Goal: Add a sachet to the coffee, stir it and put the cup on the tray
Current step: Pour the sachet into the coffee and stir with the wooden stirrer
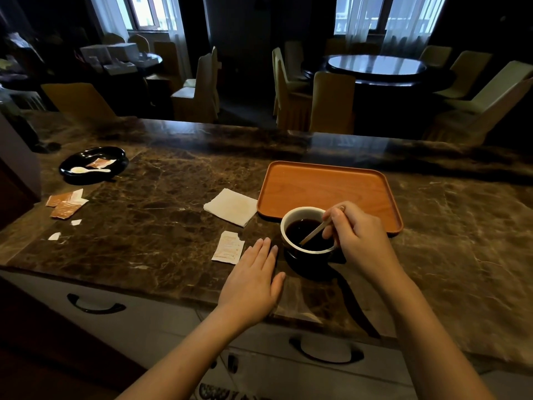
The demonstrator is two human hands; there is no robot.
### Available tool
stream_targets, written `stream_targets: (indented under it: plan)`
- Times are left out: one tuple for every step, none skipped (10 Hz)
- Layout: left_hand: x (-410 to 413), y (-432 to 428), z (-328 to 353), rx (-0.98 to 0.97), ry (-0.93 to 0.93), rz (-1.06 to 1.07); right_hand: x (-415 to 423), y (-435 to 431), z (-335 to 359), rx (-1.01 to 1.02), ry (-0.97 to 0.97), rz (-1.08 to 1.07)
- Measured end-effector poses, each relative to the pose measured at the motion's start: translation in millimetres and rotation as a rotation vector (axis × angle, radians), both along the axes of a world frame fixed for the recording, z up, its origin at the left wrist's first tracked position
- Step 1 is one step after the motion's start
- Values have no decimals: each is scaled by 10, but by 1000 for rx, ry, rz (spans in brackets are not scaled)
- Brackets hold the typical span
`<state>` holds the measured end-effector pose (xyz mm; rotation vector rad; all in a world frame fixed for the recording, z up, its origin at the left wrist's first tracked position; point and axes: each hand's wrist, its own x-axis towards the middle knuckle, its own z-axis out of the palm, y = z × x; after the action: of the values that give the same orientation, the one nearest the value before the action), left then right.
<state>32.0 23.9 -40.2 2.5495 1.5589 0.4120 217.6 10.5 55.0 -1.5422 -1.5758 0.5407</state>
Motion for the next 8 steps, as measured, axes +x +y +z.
stream_targets:
  plan:
    - [-10,2,1,2,-1,5,69,-31,73,-9,-37,-4]
    - [-7,0,2,-5,-1,8,144,-47,120,24,-142,-48]
    - [-2,-3,4,-4,-5,9,177,-31,111,75,-215,-97]
    - [-1,4,4,-8,-5,11,156,-6,43,116,-222,-116]
    - [-1,0,18,-18,-12,8,111,8,-40,126,-173,-107]
    - [-1,-3,31,-22,-15,5,79,-5,-111,130,-91,-115]
    - [-7,-5,29,-20,-14,5,56,-28,-150,115,-18,-95]
    - [-6,-2,20,-23,-20,3,59,-50,-150,87,16,-56]
